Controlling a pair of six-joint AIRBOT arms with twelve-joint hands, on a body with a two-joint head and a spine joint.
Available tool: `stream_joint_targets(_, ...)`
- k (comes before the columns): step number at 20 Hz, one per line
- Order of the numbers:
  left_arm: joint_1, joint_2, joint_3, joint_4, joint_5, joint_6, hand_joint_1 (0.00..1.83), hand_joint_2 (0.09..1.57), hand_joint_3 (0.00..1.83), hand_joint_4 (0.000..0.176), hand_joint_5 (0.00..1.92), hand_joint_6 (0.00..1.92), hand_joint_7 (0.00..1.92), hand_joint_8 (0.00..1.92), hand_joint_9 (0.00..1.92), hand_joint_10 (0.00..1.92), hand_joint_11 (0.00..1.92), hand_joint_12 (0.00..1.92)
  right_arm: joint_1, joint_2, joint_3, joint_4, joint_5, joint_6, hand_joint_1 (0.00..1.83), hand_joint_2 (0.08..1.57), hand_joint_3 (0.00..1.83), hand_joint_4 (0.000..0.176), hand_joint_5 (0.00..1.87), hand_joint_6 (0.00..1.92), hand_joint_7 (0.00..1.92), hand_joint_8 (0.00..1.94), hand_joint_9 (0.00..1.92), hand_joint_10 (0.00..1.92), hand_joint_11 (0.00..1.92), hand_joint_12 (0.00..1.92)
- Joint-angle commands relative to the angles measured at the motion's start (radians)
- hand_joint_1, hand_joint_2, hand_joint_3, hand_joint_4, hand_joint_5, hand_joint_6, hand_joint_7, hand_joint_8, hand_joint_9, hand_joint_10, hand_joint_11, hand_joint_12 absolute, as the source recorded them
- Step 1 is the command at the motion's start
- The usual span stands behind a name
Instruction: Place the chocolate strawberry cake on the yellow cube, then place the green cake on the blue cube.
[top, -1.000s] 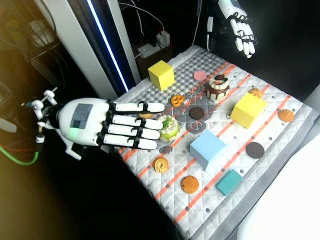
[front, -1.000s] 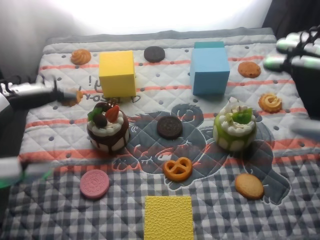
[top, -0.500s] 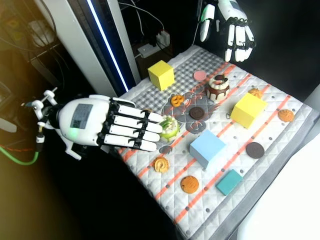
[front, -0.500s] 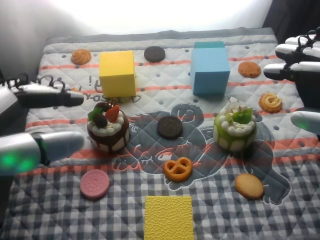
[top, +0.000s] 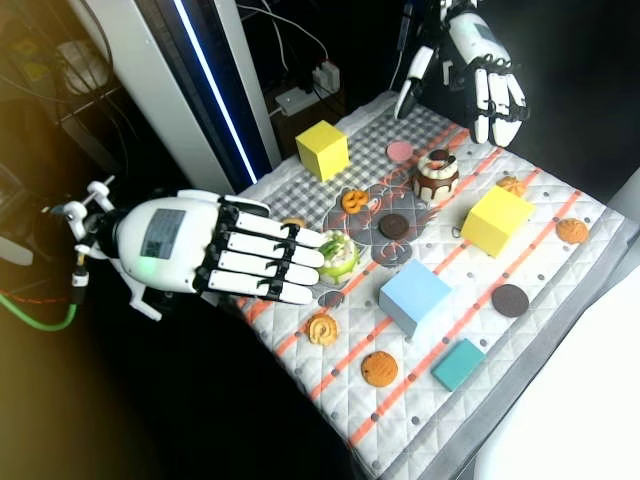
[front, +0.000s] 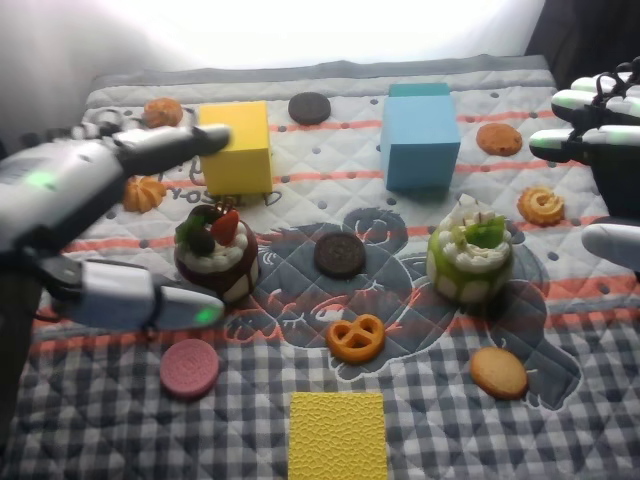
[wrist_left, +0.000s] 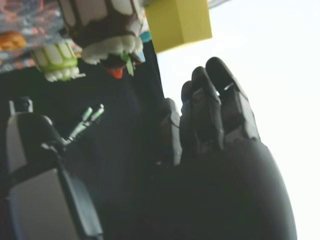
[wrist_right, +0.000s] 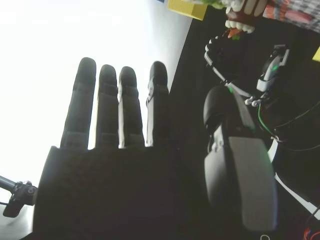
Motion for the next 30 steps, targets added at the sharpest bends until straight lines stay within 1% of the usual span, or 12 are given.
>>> stream_joint_targets(1,-0.011,-0.004,0.014,-0.002,-0.075,0.007,0.81,0.73,0.00,0.174,0.29,0.00,0.35,0.00,0.38,0.00,0.00,1.05,0.005,-0.002,0.005,0.024,0.120,0.005,0.31,1.29,0.00,0.069,0.45,0.00,0.25,0.00,0.21,0.00,0.17,0.24)
stream_joint_targets(3,-0.027,-0.027,0.041,-0.022,-0.043,0.007,0.80,0.74,0.00,0.174,0.29,0.00,0.37,0.01,0.40,0.01,0.00,1.13,0.004,-0.002,0.005,0.024,0.120,0.005,0.29,1.30,0.00,0.077,0.46,0.00,0.26,0.00,0.21,0.00,0.19,0.25)
stream_joint_targets(4,-0.037,-0.035,0.056,-0.033,-0.026,0.007,0.81,0.76,0.01,0.153,0.31,0.01,0.40,0.01,0.43,0.01,0.00,1.17,0.003,-0.002,0.005,0.024,0.120,0.005,0.28,1.30,0.00,0.071,0.46,0.00,0.26,0.00,0.21,0.00,0.18,0.25)
stream_joint_targets(6,-0.054,-0.044,0.077,-0.042,-0.003,0.007,0.84,0.77,0.00,0.133,0.33,0.01,0.43,0.01,0.46,0.02,0.00,1.20,0.003,-0.002,0.005,0.024,0.120,0.005,0.31,1.30,0.00,0.078,0.46,0.00,0.26,0.00,0.19,0.00,0.15,0.25)
stream_joint_targets(8,-0.075,-0.058,0.097,-0.045,0.017,0.007,0.88,0.76,0.00,0.125,0.35,0.01,0.43,0.00,0.45,0.00,0.00,1.15,0.002,-0.003,0.005,0.024,0.120,0.005,0.31,1.31,0.00,0.088,0.45,0.00,0.24,0.00,0.17,0.00,0.12,0.24)
stream_joint_targets(15,-0.110,-0.081,0.130,-0.042,0.077,0.007,0.96,0.74,0.00,0.111,0.39,0.00,0.49,0.00,0.50,0.01,0.08,1.06,-0.001,-0.003,0.004,0.024,0.120,0.005,0.31,1.31,0.00,0.069,0.47,0.00,0.24,0.00,0.17,0.00,0.12,0.25)
stream_joint_targets(17,-0.110,-0.082,0.131,-0.042,0.088,0.007,0.95,0.75,0.00,0.123,0.38,0.00,0.49,0.00,0.50,0.01,0.08,1.05,-0.003,-0.003,0.004,0.024,0.120,0.008,0.30,1.30,0.00,0.081,0.47,0.00,0.24,0.00,0.17,0.00,0.12,0.25)
stream_joint_targets(19,-0.110,-0.083,0.130,-0.042,0.089,0.007,0.96,0.77,0.00,0.133,0.38,0.00,0.51,0.00,0.50,0.00,0.05,1.08,-0.003,-0.003,0.004,0.024,0.120,0.009,0.30,1.30,0.00,0.074,0.47,0.00,0.24,0.00,0.16,0.00,0.11,0.24)
stream_joint_targets(22,-0.109,-0.082,0.123,-0.034,0.078,0.007,0.93,0.79,0.00,0.146,0.36,0.00,0.51,0.00,0.51,0.00,0.03,1.11,-0.007,-0.003,0.003,0.024,0.120,0.009,0.30,1.30,0.00,0.085,0.46,0.00,0.24,0.00,0.17,0.00,0.12,0.24)
stream_joint_targets(26,-0.108,-0.083,0.123,-0.033,0.085,0.007,0.94,0.79,0.00,0.140,0.38,0.01,0.55,0.01,0.54,0.01,0.06,1.12,-0.008,-0.005,0.003,0.024,0.120,0.011,0.30,1.30,0.00,0.093,0.47,0.00,0.25,0.00,0.20,0.01,0.17,0.25)
stream_joint_targets(27,-0.106,-0.083,0.123,-0.033,0.086,0.007,0.97,0.83,0.00,0.125,0.40,0.00,0.59,0.01,0.59,0.02,0.07,1.15,-0.008,-0.005,0.003,0.024,0.120,0.011,0.30,1.30,0.00,0.090,0.46,0.00,0.25,0.00,0.21,0.00,0.17,0.24)
stream_joint_targets(30,-0.104,-0.082,0.124,-0.033,0.096,0.008,1.02,0.86,0.00,0.109,0.42,0.00,0.66,0.01,0.63,0.02,0.08,1.18,-0.009,-0.005,0.003,0.024,0.120,0.012,0.28,1.30,0.00,0.093,0.46,0.00,0.25,0.00,0.20,0.00,0.17,0.24)
